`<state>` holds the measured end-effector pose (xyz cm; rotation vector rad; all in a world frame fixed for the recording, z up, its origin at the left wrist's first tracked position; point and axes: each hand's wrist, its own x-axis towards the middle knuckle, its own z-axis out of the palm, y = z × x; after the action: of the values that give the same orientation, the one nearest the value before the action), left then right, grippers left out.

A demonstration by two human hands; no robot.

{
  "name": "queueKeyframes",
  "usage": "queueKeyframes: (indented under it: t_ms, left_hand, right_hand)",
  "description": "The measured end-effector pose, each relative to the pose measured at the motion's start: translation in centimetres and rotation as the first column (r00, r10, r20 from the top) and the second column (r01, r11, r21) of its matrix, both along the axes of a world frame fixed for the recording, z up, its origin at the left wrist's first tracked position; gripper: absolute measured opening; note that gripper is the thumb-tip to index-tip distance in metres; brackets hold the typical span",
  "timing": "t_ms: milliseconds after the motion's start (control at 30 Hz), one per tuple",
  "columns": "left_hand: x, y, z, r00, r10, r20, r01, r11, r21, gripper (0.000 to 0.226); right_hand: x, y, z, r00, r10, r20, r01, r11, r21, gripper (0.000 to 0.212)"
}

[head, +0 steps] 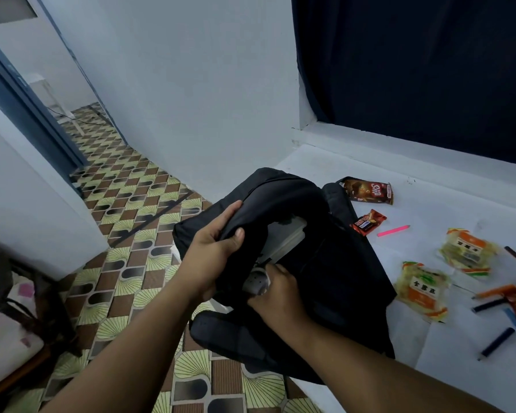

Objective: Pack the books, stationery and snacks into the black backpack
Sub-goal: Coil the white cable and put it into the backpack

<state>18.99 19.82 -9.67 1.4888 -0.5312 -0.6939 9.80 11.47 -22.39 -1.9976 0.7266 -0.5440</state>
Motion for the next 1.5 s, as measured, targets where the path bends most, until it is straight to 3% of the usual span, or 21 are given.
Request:
queueKeyframes:
  t_ms: [133, 233, 300, 467, 567, 700, 833, 933, 1033, 1133, 1233, 1333, 1433, 1500]
  left_hand:
    - [0.5, 0.7, 0.0, 0.970, -0.114, 0.216, 0.081, 0.984, 0.157, 0.058]
    - [1.0, 0.4, -0.1, 0.895, -0.195, 0.402, 0.065, 0.947, 0.314, 0.068]
    - [1.1, 0.2, 0.1, 0.872, -0.222, 0.437, 0.061, 0.934, 0.353, 0.072]
    - [0.5, -0.1, 0.6, 0.940, -0.136, 0.314, 0.066, 0.972, 0.224, 0.058]
    - [0.5, -0.1, 0.4, 0.959, -0.113, 0.258, 0.065, 0.980, 0.189, 0.053]
    - [0.6, 0.2, 0.2, 0.968, -0.107, 0.227, 0.065, 0.981, 0.185, 0.051]
    - [1.0, 0.5, -0.1, 0.968, -0.141, 0.206, 0.101, 0.976, 0.192, 0.047]
    - [1.1, 0.4, -0.3, 0.975, -0.132, 0.180, 0.099, 0.979, 0.180, 0.045]
    - [0.8, 0.1, -0.4, 0.983, -0.113, 0.144, 0.091, 0.985, 0.150, 0.042]
    - [0.7, 0.0, -0.4, 0.989, -0.094, 0.118, 0.079, 0.989, 0.123, 0.042]
    - [0.8, 0.1, -0.6, 0.994, -0.077, 0.079, 0.069, 0.993, 0.098, 0.041]
    - [0.7, 0.2, -0.9, 0.995, -0.078, 0.062, 0.072, 0.993, 0.094, 0.041]
    - [1.0, 0.4, -1.2, 0.994, -0.088, 0.060, 0.082, 0.992, 0.091, 0.040]
    - [1.2, 0.5, -1.3, 0.995, -0.090, 0.054, 0.085, 0.992, 0.089, 0.040]
  right_hand:
    - [-1.5, -0.7, -1.0, 0.985, 0.162, 0.052, -0.165, 0.984, 0.063, 0.057]
    - [-2.5, -1.0, -0.8, 0.971, 0.237, 0.005, -0.237, 0.971, -0.021, 0.034]
    - [-2.0, -0.6, -0.4, 0.984, 0.168, 0.062, -0.165, 0.985, -0.044, 0.020]
    - [1.0, 0.1, 0.8, 0.986, -0.107, 0.126, 0.088, 0.985, 0.150, 0.007]
    - [1.7, 0.5, 1.3, 0.972, -0.203, 0.118, 0.186, 0.973, 0.136, 0.025]
    - [0.0, 1.7, 0.5, 0.968, -0.061, 0.243, 0.063, 0.998, 0.001, 0.011]
    - [-2.2, 0.9, -1.3, 0.968, 0.060, 0.243, -0.034, 0.993, -0.109, 0.031]
    - [-3.0, 0.6, -1.8, 0.964, 0.126, 0.234, -0.108, 0.990, -0.087, 0.054]
    - [-1.6, 1.3, -1.5, 0.974, 0.036, 0.225, -0.036, 0.999, -0.002, 0.069]
    - [0.2, 1.7, -1.1, 0.984, -0.022, 0.177, 0.024, 1.000, -0.010, 0.064]
    - [0.6, 2.2, -1.2, 0.995, -0.062, 0.078, 0.068, 0.995, -0.077, 0.061]
    - [0.2, 2.5, -1.6, 0.989, -0.145, 0.016, 0.145, 0.960, -0.240, 0.062]
    - [0.0, 2.6, -1.7, 0.990, -0.124, 0.071, 0.131, 0.985, -0.112, 0.060]
    - [0.1, 2.5, -1.6, 0.991, -0.106, 0.084, 0.110, 0.993, -0.041, 0.070]
